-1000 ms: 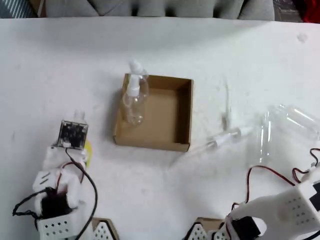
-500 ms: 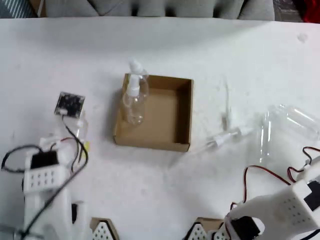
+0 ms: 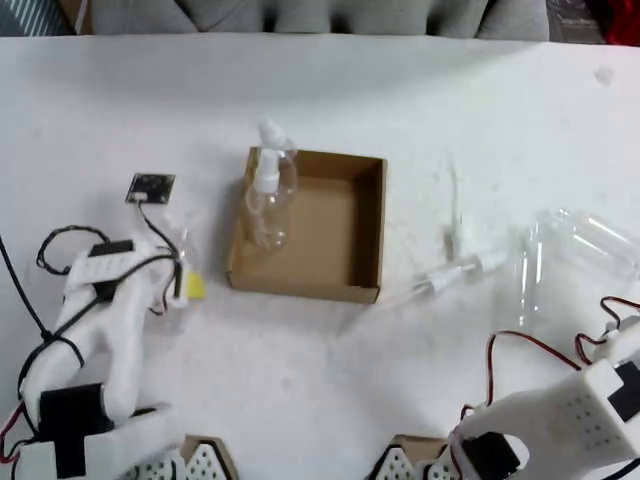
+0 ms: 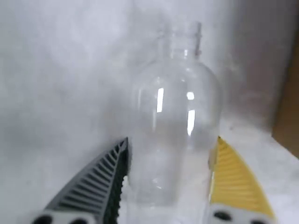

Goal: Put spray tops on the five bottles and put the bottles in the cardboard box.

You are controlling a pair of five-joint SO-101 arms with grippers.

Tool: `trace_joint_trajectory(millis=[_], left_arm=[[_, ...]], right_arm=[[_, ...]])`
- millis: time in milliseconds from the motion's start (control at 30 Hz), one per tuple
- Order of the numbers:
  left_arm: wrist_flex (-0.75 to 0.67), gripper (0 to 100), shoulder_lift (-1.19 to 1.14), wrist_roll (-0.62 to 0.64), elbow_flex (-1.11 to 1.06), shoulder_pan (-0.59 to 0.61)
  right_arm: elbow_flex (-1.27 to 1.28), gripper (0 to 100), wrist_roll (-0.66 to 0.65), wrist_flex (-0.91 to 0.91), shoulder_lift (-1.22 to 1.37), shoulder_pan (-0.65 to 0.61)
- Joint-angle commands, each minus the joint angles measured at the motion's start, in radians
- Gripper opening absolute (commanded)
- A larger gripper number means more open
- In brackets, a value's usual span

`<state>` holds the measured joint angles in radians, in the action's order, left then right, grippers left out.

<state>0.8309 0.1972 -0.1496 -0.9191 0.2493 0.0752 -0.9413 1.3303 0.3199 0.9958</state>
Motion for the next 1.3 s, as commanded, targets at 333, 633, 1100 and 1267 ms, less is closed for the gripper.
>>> trace_joint_trajectory(millis=[333, 633, 1100, 1267], left_arm=[[0.224, 26, 0.068, -0.087, 0.276, -0.036], [0.253, 30, 0.067, -0.087, 0.324, -0.087], [0.325, 32, 0.053, -0.198, 0.410, -0.024], [0.396, 33, -0.088, -0.201, 0.534, -0.007]], right_arm=[[-0.003, 1.5, -0.061, 0.001, -0.058, -0.001], [-0.003, 1.5, -0.063, 0.001, -0.058, -0.001], [-0.003, 1.5, -0.060, 0.001, -0.058, -0.002], [-0.003, 1.5, -0.057, 0.001, -0.058, -0.002]])
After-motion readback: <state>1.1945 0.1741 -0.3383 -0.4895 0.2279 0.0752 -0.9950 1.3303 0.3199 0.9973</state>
